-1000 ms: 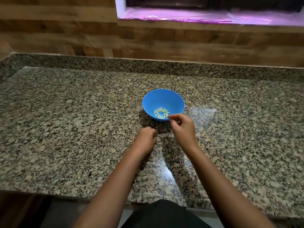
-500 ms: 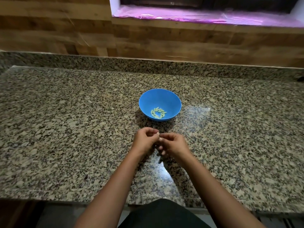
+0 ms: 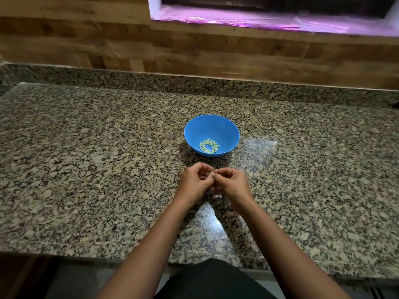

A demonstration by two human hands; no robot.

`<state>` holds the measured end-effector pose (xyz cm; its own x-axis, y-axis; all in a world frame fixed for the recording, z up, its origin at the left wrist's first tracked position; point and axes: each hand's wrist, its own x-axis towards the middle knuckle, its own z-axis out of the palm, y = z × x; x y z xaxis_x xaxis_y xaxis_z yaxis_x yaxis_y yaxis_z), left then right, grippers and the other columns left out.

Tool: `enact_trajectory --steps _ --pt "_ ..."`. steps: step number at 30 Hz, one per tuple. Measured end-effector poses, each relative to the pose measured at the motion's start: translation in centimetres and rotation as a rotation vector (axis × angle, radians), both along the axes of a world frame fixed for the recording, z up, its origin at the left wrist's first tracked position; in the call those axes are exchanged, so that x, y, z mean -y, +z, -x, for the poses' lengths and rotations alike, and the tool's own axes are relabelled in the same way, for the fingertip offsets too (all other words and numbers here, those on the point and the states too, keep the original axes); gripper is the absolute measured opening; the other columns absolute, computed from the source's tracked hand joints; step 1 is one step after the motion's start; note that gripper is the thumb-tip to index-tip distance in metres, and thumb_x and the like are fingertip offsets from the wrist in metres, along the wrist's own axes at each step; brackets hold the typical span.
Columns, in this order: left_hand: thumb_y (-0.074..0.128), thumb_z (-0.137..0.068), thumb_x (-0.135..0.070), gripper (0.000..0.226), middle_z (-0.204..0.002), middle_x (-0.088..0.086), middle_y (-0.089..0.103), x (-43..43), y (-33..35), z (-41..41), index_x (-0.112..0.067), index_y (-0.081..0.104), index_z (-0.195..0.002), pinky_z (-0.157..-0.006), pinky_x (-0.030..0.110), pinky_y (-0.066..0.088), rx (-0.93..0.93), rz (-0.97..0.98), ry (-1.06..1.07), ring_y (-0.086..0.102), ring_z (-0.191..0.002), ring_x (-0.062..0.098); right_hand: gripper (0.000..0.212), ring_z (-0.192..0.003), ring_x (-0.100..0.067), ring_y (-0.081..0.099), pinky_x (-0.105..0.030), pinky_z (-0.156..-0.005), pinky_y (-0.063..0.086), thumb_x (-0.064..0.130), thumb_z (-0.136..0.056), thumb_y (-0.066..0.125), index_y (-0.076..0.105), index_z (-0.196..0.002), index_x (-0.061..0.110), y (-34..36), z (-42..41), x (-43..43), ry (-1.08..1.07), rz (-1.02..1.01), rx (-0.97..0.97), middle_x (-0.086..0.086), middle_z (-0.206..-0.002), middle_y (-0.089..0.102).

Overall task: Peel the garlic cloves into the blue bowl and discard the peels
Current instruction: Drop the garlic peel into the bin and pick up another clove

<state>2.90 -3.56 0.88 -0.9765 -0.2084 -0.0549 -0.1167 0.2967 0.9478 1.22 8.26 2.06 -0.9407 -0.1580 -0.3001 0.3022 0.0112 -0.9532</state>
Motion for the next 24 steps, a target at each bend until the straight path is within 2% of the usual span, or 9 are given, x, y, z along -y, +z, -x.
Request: enact_trajectory --steps 3,6,9,12,16,20,22,24 --pt "0.069 -0.083 -0.010 0.009 -0.083 0.004 0.067 0.0 0.1 0.0 -0.016 0.064 -0.088 -0.068 0.026 0.058 0.023 -0.030 -0.010 0.064 -0.075 0.013 0.011 -0.054 -0.017 0.063 -0.023 -0.051 0.054 -0.003 -0.086 0.060 0.065 -0.077 0.001 0.4 0.2 -0.2 0.015 0.027 0.034 -0.014 -0.070 0.066" --pt "0.067 -0.084 -0.009 0.009 -0.082 0.002 0.064 0.3 -0.1 0.1 -0.014 0.062 -0.091 -0.066 0.021 0.054 0.046 -0.109 0.016 0.062 -0.074 0.012 0.009 -0.056 -0.021 0.063 -0.025 -0.051 0.056 -0.003 -0.089 0.056 0.059 -0.080 -0.003 0.6 0.7 -0.5 -0.016 0.112 0.135 -0.018 -0.074 0.062" --pt "0.063 -0.086 -0.009 0.014 -0.090 0.000 0.061 0.7 -0.7 0.3 -0.012 0.061 -0.100 -0.066 0.010 0.046 0.034 0.195 0.008 0.057 -0.077 0.008 0.009 -0.055 -0.022 0.064 -0.027 -0.048 0.056 -0.002 -0.092 0.050 0.051 -0.084 0.002 0.9 0.7 -0.9 -0.046 0.139 0.187 -0.016 -0.074 0.061" --pt "0.059 -0.089 -0.009 0.023 -0.109 0.007 0.056 0.6 -1.5 0.3 -0.007 0.060 -0.112 -0.080 0.017 0.041 0.019 0.482 -0.029 0.053 -0.095 0.015 0.008 -0.061 -0.021 0.061 -0.028 -0.052 0.057 -0.002 -0.092 0.052 0.053 -0.084 0.001 1.0 0.6 -1.9 0.031 0.048 0.162 -0.013 -0.073 0.057" --pt "0.051 -0.094 -0.014 0.031 -0.123 0.005 0.049 0.2 -2.5 -0.3 -0.010 0.053 -0.125 -0.089 0.019 0.035 -0.069 0.595 -0.102 0.044 -0.110 0.014 0.003 -0.058 -0.016 0.062 -0.031 -0.060 0.057 0.001 -0.087 0.059 0.060 -0.085 0.002 1.2 0.9 -3.2 0.164 -0.335 0.061 -0.012 -0.075 0.064" --pt "0.051 -0.095 -0.025 0.037 -0.130 0.002 0.048 -0.5 -4.1 -1.6 -0.013 0.050 -0.130 -0.101 0.027 0.033 -0.169 0.682 -0.244 0.040 -0.121 0.016 0.009 -0.054 -0.009 0.061 -0.022 -0.051 0.052 -0.001 -0.087 0.059 0.063 -0.080 0.003 1.4 1.6 -3.5 0.304 -0.795 -0.141 -0.004 -0.072 0.065" --pt "0.050 -0.094 -0.030 0.037 -0.127 0.005 0.054 -1.0 -4.8 -2.5 -0.011 0.056 -0.125 -0.101 0.034 0.037 -0.201 0.737 -0.271 0.047 -0.121 0.021 0.010 -0.065 -0.015 0.061 -0.026 -0.060 0.053 -0.001 -0.086 0.058 0.067 -0.083 0.002 1.6 1.9 -3.3 0.448 -1.073 -0.289 -0.006 -0.079 0.065" --pt "0.051 -0.089 -0.034 0.037 -0.116 0.008 0.063 -1.2 -5.4 -3.0 -0.008 0.065 -0.112 -0.093 0.041 0.046 -0.242 0.800 -0.275 0.058 -0.113 0.027 0.010 -0.075 -0.022 0.061 -0.033 -0.073 0.054 -0.001 -0.086 0.056 0.066 -0.083 -0.001 1.5 2.0 -2.9 0.581 -1.239 -0.414 -0.010 -0.082 0.063"
